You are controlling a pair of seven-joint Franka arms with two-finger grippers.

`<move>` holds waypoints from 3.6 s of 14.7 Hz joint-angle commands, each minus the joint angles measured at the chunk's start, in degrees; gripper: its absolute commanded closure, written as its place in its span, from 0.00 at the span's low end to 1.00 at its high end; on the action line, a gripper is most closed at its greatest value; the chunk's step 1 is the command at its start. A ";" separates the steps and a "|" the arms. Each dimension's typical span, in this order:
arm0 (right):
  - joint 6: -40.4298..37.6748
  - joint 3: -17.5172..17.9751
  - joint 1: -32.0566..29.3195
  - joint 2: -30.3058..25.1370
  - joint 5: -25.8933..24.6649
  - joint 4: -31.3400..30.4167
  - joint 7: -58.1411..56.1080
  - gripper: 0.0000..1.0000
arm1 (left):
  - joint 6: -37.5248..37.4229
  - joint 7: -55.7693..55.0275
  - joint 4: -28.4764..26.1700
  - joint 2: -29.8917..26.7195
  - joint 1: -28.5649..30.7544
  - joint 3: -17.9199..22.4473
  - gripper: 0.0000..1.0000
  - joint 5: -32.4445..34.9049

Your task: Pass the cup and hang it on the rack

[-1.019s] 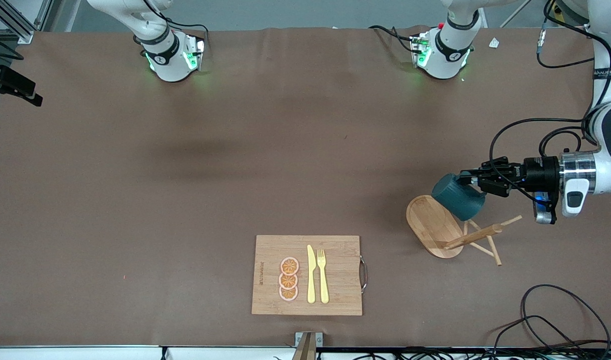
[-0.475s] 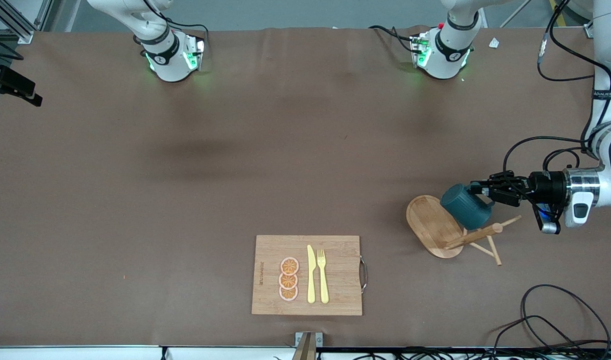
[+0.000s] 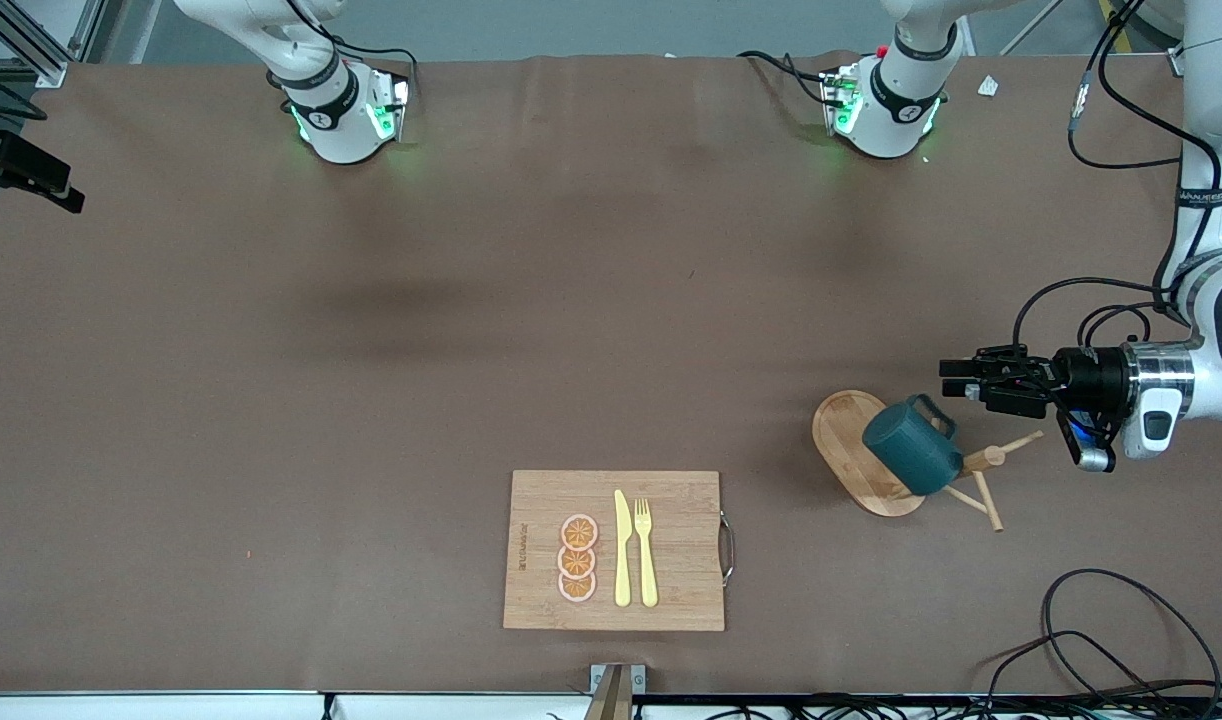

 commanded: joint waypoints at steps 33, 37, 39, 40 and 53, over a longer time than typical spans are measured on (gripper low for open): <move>0.13 0.21 -0.24 -1.01 -0.61 -0.99 0.04 0.00 | 7.43 -2.16 7.59 -28.27 -10.38 -8.94 0.00 60.87; 0.13 0.21 -0.24 -1.01 -0.61 -0.99 0.04 0.00 | 7.08 -1.81 7.59 -29.16 -14.60 -3.75 0.00 60.87; 0.13 0.21 -0.24 -1.01 -0.61 -0.99 0.04 0.00 | 6.99 2.56 7.59 -29.42 -16.62 -1.20 0.00 62.09; 0.13 0.21 -0.24 -1.01 -0.61 -0.99 0.04 0.00 | 6.99 4.67 7.67 -29.42 -16.72 -0.93 0.00 63.06; 0.04 0.21 -0.24 -1.01 -0.61 -0.99 0.04 0.00 | 6.72 5.40 9.17 -29.25 -16.02 -2.07 0.00 64.21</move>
